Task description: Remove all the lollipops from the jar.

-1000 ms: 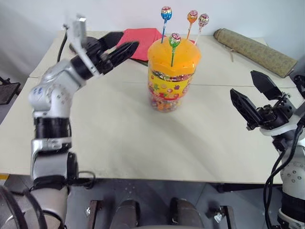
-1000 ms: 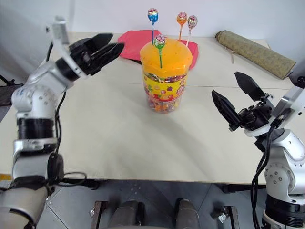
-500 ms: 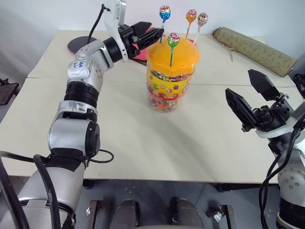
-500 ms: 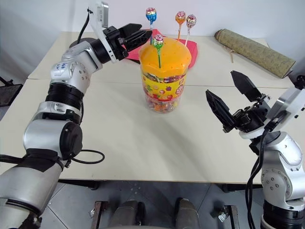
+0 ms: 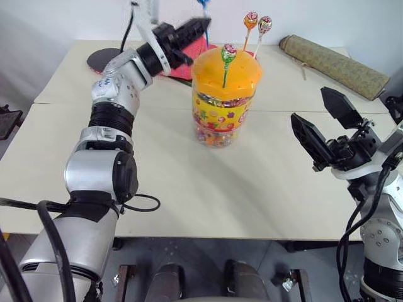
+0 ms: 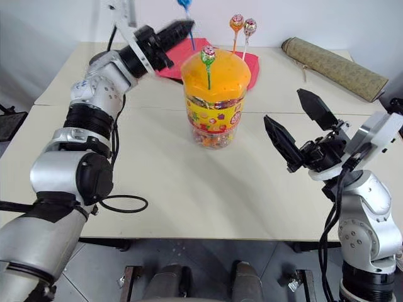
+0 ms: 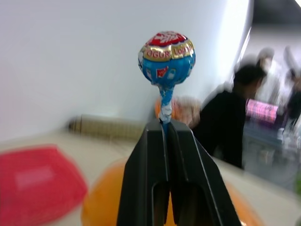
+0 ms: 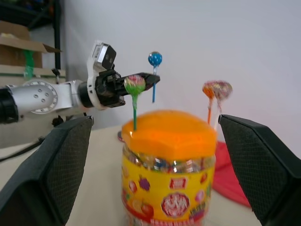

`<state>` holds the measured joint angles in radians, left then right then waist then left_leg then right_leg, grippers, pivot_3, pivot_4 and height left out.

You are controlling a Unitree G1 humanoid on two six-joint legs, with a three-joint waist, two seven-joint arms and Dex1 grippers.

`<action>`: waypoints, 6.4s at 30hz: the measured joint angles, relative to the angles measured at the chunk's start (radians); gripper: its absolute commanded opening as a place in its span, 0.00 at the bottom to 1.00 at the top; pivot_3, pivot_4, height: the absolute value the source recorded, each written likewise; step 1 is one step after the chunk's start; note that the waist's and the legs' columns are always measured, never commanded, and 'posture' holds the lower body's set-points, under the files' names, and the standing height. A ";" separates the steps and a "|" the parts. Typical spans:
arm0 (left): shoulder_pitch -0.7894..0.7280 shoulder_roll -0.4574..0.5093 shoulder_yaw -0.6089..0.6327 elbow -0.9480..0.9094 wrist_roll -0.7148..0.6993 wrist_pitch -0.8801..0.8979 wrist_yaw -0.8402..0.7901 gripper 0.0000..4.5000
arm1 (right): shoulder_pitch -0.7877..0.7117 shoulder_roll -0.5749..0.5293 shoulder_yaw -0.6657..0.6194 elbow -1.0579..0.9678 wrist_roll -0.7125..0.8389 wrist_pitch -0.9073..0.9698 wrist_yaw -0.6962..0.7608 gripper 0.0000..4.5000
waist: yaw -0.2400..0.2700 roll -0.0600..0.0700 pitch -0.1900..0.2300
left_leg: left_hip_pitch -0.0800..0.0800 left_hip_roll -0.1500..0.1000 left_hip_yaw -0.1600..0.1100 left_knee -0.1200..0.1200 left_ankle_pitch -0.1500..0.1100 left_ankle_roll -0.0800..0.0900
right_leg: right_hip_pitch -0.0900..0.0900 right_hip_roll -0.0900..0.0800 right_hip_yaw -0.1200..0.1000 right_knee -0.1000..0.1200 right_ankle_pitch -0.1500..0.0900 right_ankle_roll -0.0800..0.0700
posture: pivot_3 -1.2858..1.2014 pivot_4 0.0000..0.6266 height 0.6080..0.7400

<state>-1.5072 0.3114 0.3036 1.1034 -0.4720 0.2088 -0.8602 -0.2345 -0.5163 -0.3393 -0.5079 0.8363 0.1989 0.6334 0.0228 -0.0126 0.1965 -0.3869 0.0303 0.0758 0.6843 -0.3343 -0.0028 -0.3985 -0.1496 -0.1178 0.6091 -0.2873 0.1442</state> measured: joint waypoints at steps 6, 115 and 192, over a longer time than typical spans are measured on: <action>0.016 0.128 0.080 -0.050 -0.039 0.071 0.047 0.01 | -0.106 -0.087 0.107 0.027 0.041 0.060 0.205 1.00 | -0.021 0.000 0.000 | 0.001 0.000 -0.001 -0.001 0.000 0.000 | 0.000 0.000 0.000 0.001 0.000 0.000 | 0.52 0.24 1.00; 0.921 0.333 0.192 -1.164 -0.336 0.411 -0.054 0.99 | -0.828 0.051 0.181 0.871 -0.328 0.220 -0.037 1.00 | -0.017 -0.001 0.001 | -0.002 0.000 -0.002 0.007 -0.002 0.000 | -0.003 -0.001 0.002 0.010 0.000 0.000 | 0.52 0.24 1.00; 1.128 0.418 -0.048 -1.224 -0.210 0.118 -0.338 1.00 | -0.650 -0.366 0.331 1.313 -0.725 0.310 0.254 0.01 | -0.062 0.007 0.004 | -0.001 0.002 0.015 -0.002 -0.001 0.000 | -0.016 -0.001 0.011 0.009 0.000 -0.001 | 0.52 0.24 1.00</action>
<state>-0.3794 0.7293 0.2555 -0.1205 -0.6822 0.3265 -1.1983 -0.8846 -0.8826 -0.0084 0.8055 0.1118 0.5093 0.8877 -0.0395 -0.0058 0.2007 -0.3882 0.0323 0.0912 0.6824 -0.3355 -0.0031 -0.4142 -0.1508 -0.1072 0.6180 -0.2875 0.1437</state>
